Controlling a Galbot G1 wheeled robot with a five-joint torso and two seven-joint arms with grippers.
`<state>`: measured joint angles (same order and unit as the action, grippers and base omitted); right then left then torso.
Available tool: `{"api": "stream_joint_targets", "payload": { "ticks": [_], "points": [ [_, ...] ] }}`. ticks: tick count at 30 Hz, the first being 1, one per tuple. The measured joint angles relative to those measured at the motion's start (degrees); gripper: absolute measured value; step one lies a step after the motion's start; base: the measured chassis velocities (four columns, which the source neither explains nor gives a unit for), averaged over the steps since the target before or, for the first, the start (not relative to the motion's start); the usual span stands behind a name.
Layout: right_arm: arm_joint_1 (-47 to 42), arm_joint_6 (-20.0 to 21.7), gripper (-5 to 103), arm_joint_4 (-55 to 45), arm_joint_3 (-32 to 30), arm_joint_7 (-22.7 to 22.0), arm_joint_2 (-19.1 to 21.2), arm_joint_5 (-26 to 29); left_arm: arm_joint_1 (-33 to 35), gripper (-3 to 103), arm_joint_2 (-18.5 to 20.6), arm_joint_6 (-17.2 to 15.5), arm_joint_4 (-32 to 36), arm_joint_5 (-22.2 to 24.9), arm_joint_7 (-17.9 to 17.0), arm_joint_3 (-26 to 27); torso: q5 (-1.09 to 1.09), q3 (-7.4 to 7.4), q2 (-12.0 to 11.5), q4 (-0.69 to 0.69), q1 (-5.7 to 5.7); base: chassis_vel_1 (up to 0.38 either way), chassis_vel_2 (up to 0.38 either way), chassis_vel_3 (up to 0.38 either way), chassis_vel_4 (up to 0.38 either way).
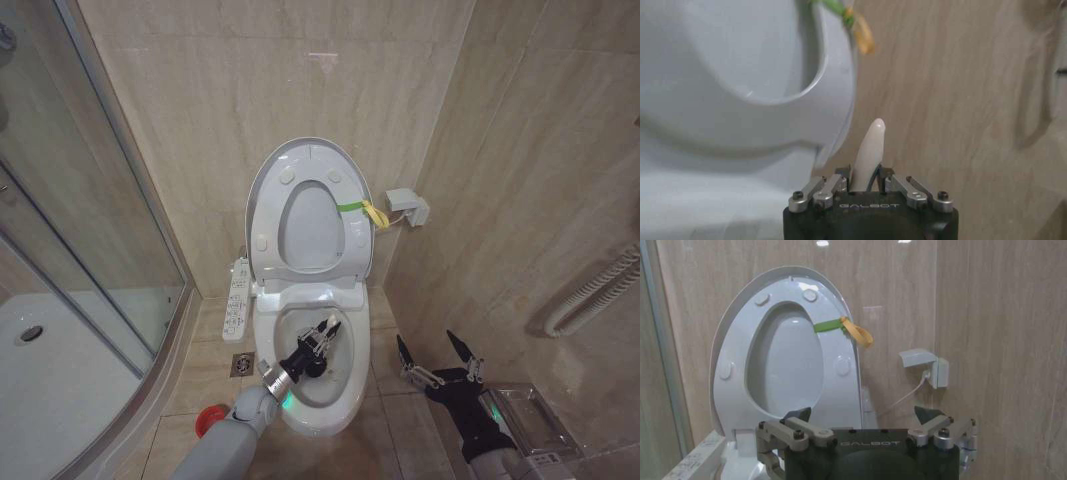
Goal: Open the toilet lid, clean the toilet bowl with a toilet brush, close the toilet lid, and flush.
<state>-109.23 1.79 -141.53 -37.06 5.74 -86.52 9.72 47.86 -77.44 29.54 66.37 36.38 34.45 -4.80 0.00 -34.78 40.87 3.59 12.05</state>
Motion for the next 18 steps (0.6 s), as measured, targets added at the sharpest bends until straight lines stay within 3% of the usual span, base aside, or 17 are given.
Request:
{"api": "stream_joint_targets", "payload": {
  "ticks": [6,12,15,16,18],
  "points": [
    [0.0,0.0,100,0.0,0.0,0.0,0.0,0.0,1.3,26,-0.2,-1.1,5.4,0.6,0.0,0.0,0.00,0.01,0.0,0.02,0.00,0.000,0.000,0.000,0.000],
    [0.0,0.0,100,0.0,0.0,0.0,0.0,0.0,4.2,22,-0.7,0.3,1.4,0.7,2.7,0.8,-0.01,0.03,0.0,0.03,-0.01,0.000,0.000,0.000,0.000],
    [0.0,0.0,100,0.0,0.0,0.0,0.0,0.0,5.2,22,-0.5,0.8,-0.5,0.3,3.4,1.4,0.00,0.00,0.0,-0.06,0.00,0.000,0.000,0.000,0.000],
    [0.0,0.0,100,0.0,0.0,0.0,0.0,0.0,5.1,28,-0.5,0.9,-0.6,0.3,3.3,1.8,-0.01,0.01,0.0,0.00,0.01,0.000,0.000,0.000,0.000],
    [0.0,0.0,100,0.0,0.0,0.0,0.0,0.0,4.9,28,-0.5,0.9,-0.3,0.4,3.1,2.0,0.00,0.01,0.0,0.00,0.00,0.000,0.000,0.000,0.000]
  ]
}}
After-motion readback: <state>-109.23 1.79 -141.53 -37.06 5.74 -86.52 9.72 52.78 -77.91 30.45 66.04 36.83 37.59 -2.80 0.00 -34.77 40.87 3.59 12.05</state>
